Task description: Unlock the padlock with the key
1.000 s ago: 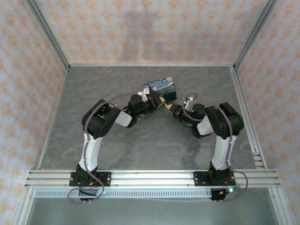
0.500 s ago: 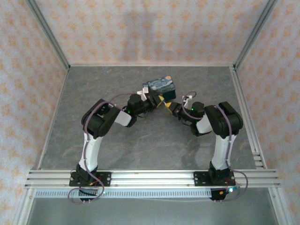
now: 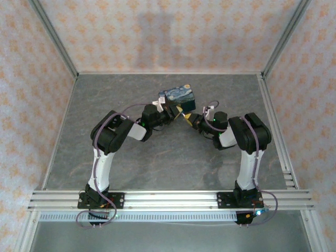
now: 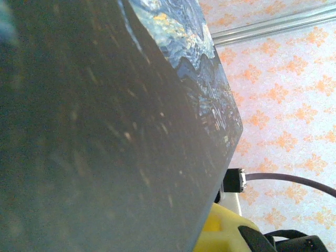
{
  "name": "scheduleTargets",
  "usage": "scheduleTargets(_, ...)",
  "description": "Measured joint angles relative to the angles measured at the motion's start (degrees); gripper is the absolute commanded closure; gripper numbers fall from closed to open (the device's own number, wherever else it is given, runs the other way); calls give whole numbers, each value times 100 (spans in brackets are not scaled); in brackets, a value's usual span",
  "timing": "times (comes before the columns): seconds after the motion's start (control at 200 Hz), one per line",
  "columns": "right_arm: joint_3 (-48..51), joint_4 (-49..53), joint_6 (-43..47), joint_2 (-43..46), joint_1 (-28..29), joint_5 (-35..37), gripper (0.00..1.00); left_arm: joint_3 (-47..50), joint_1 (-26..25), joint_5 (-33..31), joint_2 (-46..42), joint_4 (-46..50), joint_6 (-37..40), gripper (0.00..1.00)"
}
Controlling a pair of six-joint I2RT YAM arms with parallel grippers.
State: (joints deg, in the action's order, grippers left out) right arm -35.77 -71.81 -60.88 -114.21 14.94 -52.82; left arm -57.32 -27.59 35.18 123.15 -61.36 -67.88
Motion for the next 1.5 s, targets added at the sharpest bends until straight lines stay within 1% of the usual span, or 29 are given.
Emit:
scheduleTargets(0.16, -76, 708, 385, 319, 0, 4, 100, 0, 0, 2, 0, 15, 4, 100)
scheduleTargets(0.29, -83, 973, 525, 439, 0, 9, 100, 0, 0, 35, 0, 24, 37, 100)
scheduleTargets(0.41, -83, 981, 428, 457, 0, 17, 100, 0, 0, 39, 0, 24, 44, 100)
scheduleTargets(0.595, -81, 643, -168, 389, 2, 61, 100, 0, 0, 35, 0, 9, 81, 100)
scheduleTargets(0.676, -81, 625, -168, 369, 22, 79, 100, 0, 0, 35, 0, 0, 87, 100)
scheduleTargets(1.001, -76, 1423, 994, 717, 177, 533, 100, 0, -11, 46, 0, 42, 85, 100)
scheduleTargets(1.146, -46, 1458, 1213, 748, 197, 656, 100, 0, -13, 55, 0, 46, 85, 100)
scheduleTargets(1.251, -46, 1231, 1019, 664, 195, 649, 100, 2, -11, 42, 0, 20, 83, 100)
scheduleTargets(1.396, -55, 133, 125, 17, 195, 544, 100, 9, 13, -31, 0, 52, 85, 100)
scheduleTargets(1.501, -74, -306, -330, -216, 195, 494, 100, 28, 28, -72, 0, 72, 85, 100)
